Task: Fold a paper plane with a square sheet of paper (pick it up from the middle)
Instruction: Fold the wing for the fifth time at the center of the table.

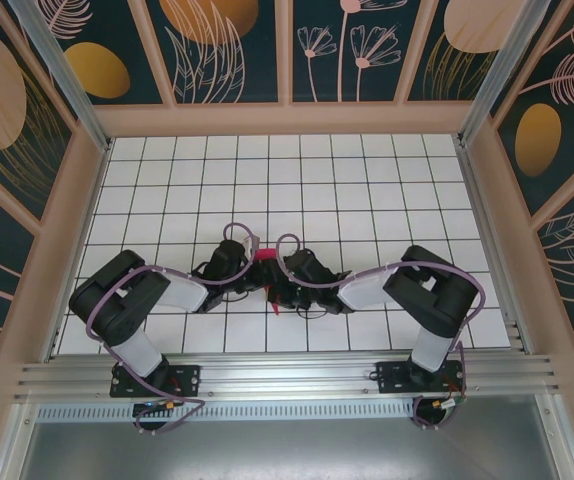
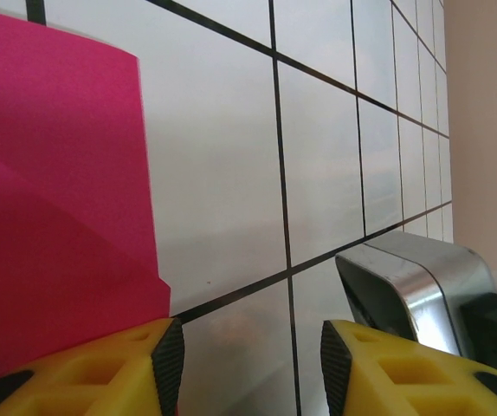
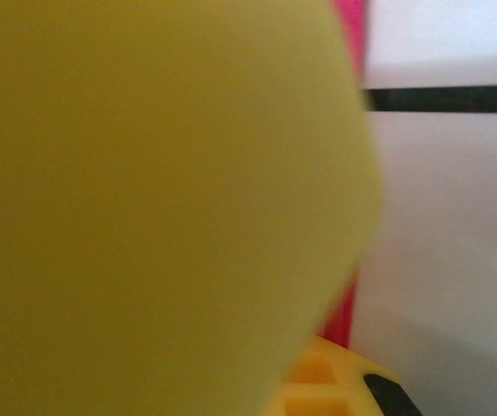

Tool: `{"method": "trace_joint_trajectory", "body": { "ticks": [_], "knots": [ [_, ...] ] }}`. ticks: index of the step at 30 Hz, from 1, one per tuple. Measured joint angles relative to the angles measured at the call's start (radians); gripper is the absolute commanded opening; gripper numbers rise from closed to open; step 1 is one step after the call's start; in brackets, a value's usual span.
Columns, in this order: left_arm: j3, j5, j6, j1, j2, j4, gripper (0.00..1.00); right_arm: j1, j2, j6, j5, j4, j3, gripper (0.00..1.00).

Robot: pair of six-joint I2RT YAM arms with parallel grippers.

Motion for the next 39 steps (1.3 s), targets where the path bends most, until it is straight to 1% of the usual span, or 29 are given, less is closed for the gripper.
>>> {"method": "trace_joint_trajectory", "body": {
  "ticks": [7,20,31,34,39],
  "knots": [
    [0.008,0.008,-0.004,-0.004,0.0,-0.019,0.48,0.016,-0.02,0.025,0.002,0.098,-0.075,0.0],
    [0.011,0.012,-0.034,-0.008,0.003,-0.033,0.45,0.047,-0.054,0.017,-0.003,0.089,-0.108,0.0],
    [0.016,0.022,-0.037,-0.008,0.003,-0.044,0.45,0.085,-0.116,0.009,-0.018,0.02,-0.143,0.0],
    [0.019,0.018,-0.038,-0.008,0.003,-0.047,0.46,0.105,-0.134,-0.002,-0.049,-0.023,-0.143,0.0],
    [0.021,0.014,-0.041,-0.008,0.004,-0.047,0.46,0.11,-0.183,-0.021,-0.058,-0.095,-0.142,0.0]
  ]
}}
